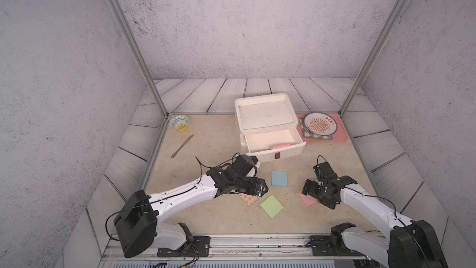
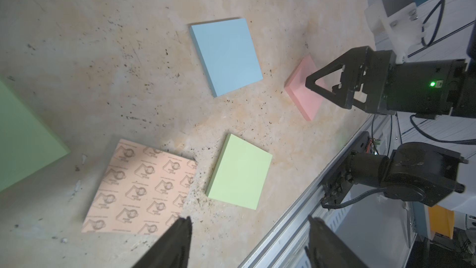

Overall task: Please put the sticky notes in the drawer by color
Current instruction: Pick up the sticky notes from the center of the board.

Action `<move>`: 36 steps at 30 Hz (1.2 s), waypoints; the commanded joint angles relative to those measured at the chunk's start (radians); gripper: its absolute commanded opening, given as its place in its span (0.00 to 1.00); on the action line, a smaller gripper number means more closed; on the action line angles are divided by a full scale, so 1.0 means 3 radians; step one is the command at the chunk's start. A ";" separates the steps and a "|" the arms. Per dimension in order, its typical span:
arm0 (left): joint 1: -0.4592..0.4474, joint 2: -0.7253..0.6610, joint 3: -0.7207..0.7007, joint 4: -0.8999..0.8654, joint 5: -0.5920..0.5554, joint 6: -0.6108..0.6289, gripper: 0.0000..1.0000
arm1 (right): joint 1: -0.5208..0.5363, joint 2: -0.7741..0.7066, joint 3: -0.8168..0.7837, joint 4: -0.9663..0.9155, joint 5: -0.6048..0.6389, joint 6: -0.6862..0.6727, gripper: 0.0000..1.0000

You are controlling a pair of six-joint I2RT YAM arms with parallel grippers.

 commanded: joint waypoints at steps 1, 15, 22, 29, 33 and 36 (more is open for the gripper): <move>-0.0090 0.0111 0.0016 0.0172 -0.0163 -0.0105 0.76 | -0.0051 0.0114 0.0056 0.0214 -0.0127 -0.0129 0.99; -0.0189 0.0467 0.0141 0.0254 -0.0155 -0.0218 0.75 | -0.0106 0.0510 0.0278 -0.0291 -0.0232 -0.0134 0.99; -0.0209 0.0514 0.0160 0.0263 -0.0102 -0.0209 0.75 | -0.0068 0.0654 0.0406 -0.0191 -0.0223 -0.0085 0.99; -0.0205 0.0468 0.0131 0.0253 -0.0132 -0.0203 0.75 | -0.0048 0.0730 0.0319 0.0329 -0.0460 0.0152 0.99; -0.0207 0.0499 0.0129 0.0269 -0.0118 -0.0205 0.75 | -0.0039 0.0864 0.0481 0.0313 -0.0097 0.0126 0.99; -0.0206 0.0520 0.0151 0.0263 -0.0077 -0.0198 0.75 | -0.0033 0.1011 0.0668 0.0164 0.0050 0.0000 0.99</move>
